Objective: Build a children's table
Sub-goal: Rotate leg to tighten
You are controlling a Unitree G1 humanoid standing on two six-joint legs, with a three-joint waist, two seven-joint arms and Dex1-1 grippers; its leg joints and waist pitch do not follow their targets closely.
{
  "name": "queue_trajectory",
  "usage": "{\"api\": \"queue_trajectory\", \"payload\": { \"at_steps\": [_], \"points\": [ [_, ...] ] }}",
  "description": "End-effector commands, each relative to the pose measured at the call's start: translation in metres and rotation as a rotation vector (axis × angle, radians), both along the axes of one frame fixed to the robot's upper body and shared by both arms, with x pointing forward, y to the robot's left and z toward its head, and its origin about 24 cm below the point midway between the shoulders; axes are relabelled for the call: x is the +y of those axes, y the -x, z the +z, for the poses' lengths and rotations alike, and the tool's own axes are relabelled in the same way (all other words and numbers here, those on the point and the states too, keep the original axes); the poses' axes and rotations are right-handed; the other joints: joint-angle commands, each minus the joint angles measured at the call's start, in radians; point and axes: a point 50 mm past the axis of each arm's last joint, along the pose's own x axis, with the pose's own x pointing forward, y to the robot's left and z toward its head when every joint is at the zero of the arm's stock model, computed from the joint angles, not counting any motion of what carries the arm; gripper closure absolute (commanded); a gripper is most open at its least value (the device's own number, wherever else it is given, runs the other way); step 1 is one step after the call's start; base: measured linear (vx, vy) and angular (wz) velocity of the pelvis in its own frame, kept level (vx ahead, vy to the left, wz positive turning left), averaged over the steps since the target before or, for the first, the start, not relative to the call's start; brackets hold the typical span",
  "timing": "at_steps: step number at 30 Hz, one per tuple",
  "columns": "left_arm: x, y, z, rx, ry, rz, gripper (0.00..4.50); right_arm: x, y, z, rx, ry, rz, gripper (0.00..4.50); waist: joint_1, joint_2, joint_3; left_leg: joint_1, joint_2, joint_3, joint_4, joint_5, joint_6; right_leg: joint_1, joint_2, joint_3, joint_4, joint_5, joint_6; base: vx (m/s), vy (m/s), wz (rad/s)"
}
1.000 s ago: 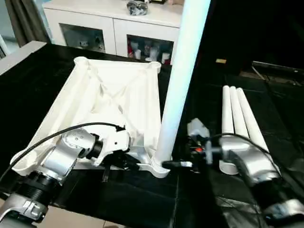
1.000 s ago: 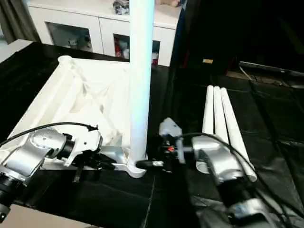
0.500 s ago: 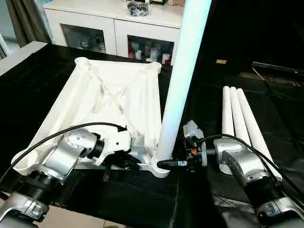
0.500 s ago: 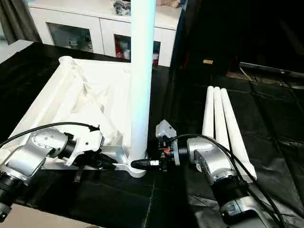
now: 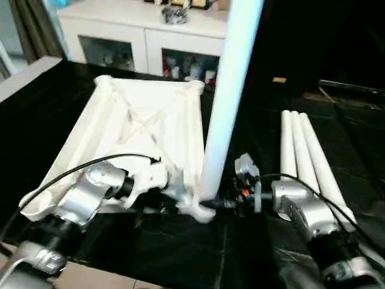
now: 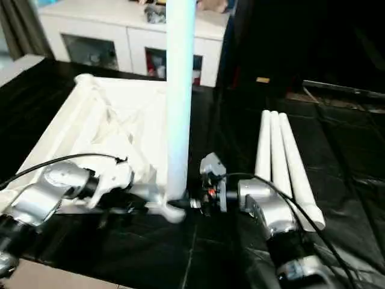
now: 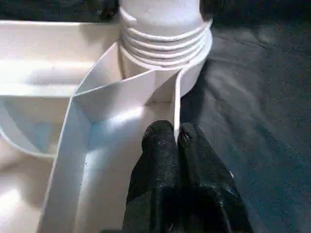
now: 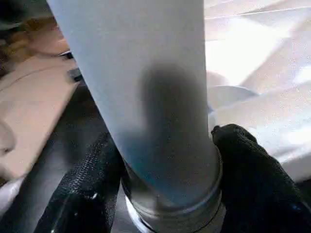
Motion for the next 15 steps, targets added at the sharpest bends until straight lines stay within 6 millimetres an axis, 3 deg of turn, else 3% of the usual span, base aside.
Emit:
{"api": "queue_trajectory", "payload": {
  "at_steps": [1,3,5,6,7,8,9,10,12,15],
  "points": [
    [-0.026,-0.015,0.011,-0.049,0.089,0.089,4.50,0.011,-0.005,-0.011,0.041,0.042,-0.197,1.94,-0.007,0.019,-0.052,0.004,0.017,-0.001,-0.061,-0.234,0.019,0.045,-0.095,0.048,-0.116,-0.580,0.003,0.000,0.000,0.00],
    [-0.033,-0.023,0.012,-0.066,0.109,0.169,4.50,0.016,-0.008,-0.017,0.066,0.052,-0.308,1.94,-0.018,0.015,-0.053,-0.001,0.013,-0.004,-0.059,-0.234,0.011,0.048,-0.092,0.035,-0.125,-0.603,0.037,0.000,0.000,0.00],
    [-0.043,-0.032,0.014,-0.089,0.121,0.253,4.50,0.024,-0.012,-0.021,0.081,0.069,-0.412,1.94,-0.034,0.018,-0.055,-0.008,0.014,-0.008,-0.057,-0.242,0.012,0.053,-0.093,0.024,-0.131,-0.600,0.061,0.000,0.000,0.00],
    [-0.044,-0.033,0.014,-0.092,0.122,0.267,4.50,0.026,-0.012,-0.022,0.083,0.072,-0.429,1.94,-0.039,0.021,-0.058,-0.007,0.016,-0.011,-0.056,-0.250,0.018,0.054,-0.095,0.017,-0.135,-0.586,0.064,0.000,0.000,0.00],
    [-0.049,-0.037,0.015,-0.100,0.128,0.309,4.50,0.031,-0.015,-0.023,0.091,0.074,-0.475,1.94,-0.045,0.032,-0.060,-0.004,0.024,-0.015,-0.060,-0.260,0.024,0.058,-0.100,0.015,-0.135,-0.549,0.050,0.000,0.000,0.00],
    [-0.062,-0.044,0.018,-0.108,0.151,0.388,4.50,0.044,-0.022,-0.021,0.103,0.066,-0.571,1.94,-0.055,0.033,-0.057,-0.005,0.027,-0.018,-0.061,-0.281,0.019,0.054,-0.095,0.008,-0.134,-0.537,0.043,0.000,0.000,0.00],
    [-0.068,-0.048,0.020,-0.117,0.163,0.426,4.50,0.050,-0.025,-0.021,0.110,0.072,-0.612,1.94,-0.057,0.034,-0.057,0.002,0.026,-0.016,-0.057,-0.294,0.016,0.049,-0.097,0.006,-0.138,-0.544,0.042,0.000,0.000,0.00],
    [-0.070,-0.049,0.021,-0.121,0.169,0.443,4.50,0.052,-0.027,-0.021,0.113,0.077,-0.630,1.94,-0.061,0.029,-0.059,0.002,0.018,-0.016,-0.054,-0.291,0.021,0.056,-0.100,0.003,-0.137,-0.536,0.041,0.000,0.000,0.00],
    [-0.077,-0.051,0.023,-0.138,0.163,0.469,4.50,0.057,-0.031,-0.020,0.120,0.085,-0.669,1.94,-0.064,0.032,-0.058,0.000,0.015,-0.013,-0.055,-0.276,0.036,0.052,-0.099,0.008,-0.138,-0.535,0.043,0.000,0.000,0.00],
    [-0.082,-0.053,0.024,-0.146,0.161,0.484,4.50,0.059,-0.033,-0.016,0.066,0.101,-0.660,1.94,-0.063,0.030,-0.061,-0.008,0.016,-0.012,-0.061,-0.228,0.053,0.056,-0.101,0.022,-0.126,-0.480,0.018,0.000,0.000,0.00]
  ]
}}
